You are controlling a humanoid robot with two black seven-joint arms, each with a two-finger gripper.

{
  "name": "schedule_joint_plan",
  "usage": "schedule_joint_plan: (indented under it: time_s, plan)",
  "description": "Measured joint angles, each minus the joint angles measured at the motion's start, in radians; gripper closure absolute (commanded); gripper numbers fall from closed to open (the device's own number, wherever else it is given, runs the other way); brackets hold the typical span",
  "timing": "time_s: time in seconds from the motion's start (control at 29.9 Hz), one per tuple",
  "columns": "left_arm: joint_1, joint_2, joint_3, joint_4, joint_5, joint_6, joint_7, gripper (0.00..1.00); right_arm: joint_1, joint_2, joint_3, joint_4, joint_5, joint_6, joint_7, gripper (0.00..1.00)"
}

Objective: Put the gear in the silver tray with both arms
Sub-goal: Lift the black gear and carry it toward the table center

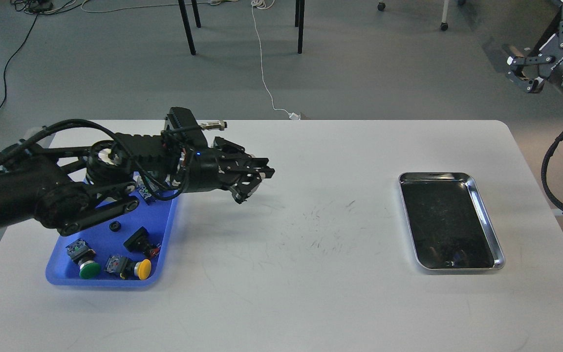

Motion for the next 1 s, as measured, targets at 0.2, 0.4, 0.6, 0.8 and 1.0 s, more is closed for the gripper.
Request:
schedule_joint_plan:
  time_s: [0.2,0.4,0.6,0.8,1.0]
  plan:
    - [0.006,-0.182,0.058,0.077,0.014,-0.006,0.012,0.89,0.064,-0.015,-0.028,0.000,-0.013,0.000,-0.004,0.01]
    - [0.012,-0.308,0.102,0.154,0.014,-0.006,0.014,0.89,0.142,0.018,-0.093,0.012,-0.015,0.000,-0.030,0.01]
    - [0.030,-0.391,0.107,0.218,0.014,-0.007,0.015,0.86,0.191,0.125,-0.189,0.013,-0.016,0.000,-0.037,0.01]
    - [0.043,-0.405,0.110,0.224,0.014,-0.006,0.024,0.85,0.196,0.171,-0.238,0.013,-0.048,0.000,-0.037,0.01]
    - [0.071,-0.406,0.137,0.274,0.014,-0.006,0.035,0.80,0.189,0.180,-0.252,0.019,-0.056,0.000,-0.038,0.01]
